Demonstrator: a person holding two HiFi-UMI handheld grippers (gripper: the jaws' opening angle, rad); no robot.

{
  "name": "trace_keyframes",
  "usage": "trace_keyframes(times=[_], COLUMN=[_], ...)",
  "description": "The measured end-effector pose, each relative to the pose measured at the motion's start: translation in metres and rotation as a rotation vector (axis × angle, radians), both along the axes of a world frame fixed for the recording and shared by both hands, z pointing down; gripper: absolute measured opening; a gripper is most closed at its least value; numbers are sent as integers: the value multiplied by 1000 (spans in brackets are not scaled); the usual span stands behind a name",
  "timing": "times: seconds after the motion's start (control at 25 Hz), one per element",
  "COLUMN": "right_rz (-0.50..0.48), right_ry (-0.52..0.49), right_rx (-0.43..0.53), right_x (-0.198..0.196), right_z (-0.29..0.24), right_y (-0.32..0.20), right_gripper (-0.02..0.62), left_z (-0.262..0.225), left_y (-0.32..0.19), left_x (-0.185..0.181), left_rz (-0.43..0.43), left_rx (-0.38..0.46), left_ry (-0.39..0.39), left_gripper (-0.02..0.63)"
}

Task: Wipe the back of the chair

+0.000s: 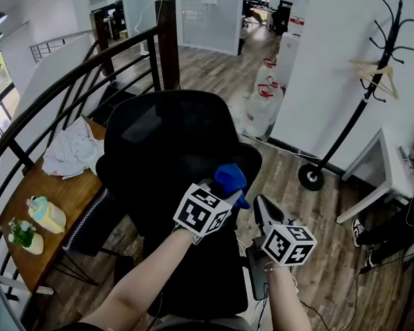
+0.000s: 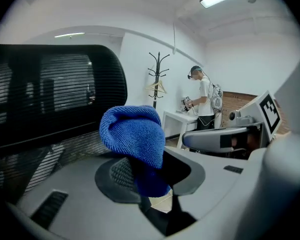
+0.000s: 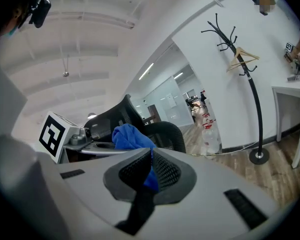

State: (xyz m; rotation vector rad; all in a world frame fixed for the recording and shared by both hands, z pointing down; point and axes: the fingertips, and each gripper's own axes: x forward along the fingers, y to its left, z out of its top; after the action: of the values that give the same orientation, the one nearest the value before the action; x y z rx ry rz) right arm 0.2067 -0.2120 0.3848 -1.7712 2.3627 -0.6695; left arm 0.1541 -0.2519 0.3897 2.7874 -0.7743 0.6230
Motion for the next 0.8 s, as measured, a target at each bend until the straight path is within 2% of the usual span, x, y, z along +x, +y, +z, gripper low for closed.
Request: trace_keyframes(times=[0.2, 0.44, 0.8], right_rz=[23, 36, -1], right_ry=[6, -6, -14], right_rx=[-11, -42, -48], right_x=[18, 26, 11], right_z=[5, 20, 27], right_y=[-3, -8, -25], right_gripper=[31, 31, 31], left_z=[14, 20, 26], left_y=[-6, -11, -35], left_x=[34, 57, 45], left_rz=[66, 98, 20], left_rx=[-12, -9, -30], left_ry=[-13, -9, 10], left_gripper=[123, 123, 123])
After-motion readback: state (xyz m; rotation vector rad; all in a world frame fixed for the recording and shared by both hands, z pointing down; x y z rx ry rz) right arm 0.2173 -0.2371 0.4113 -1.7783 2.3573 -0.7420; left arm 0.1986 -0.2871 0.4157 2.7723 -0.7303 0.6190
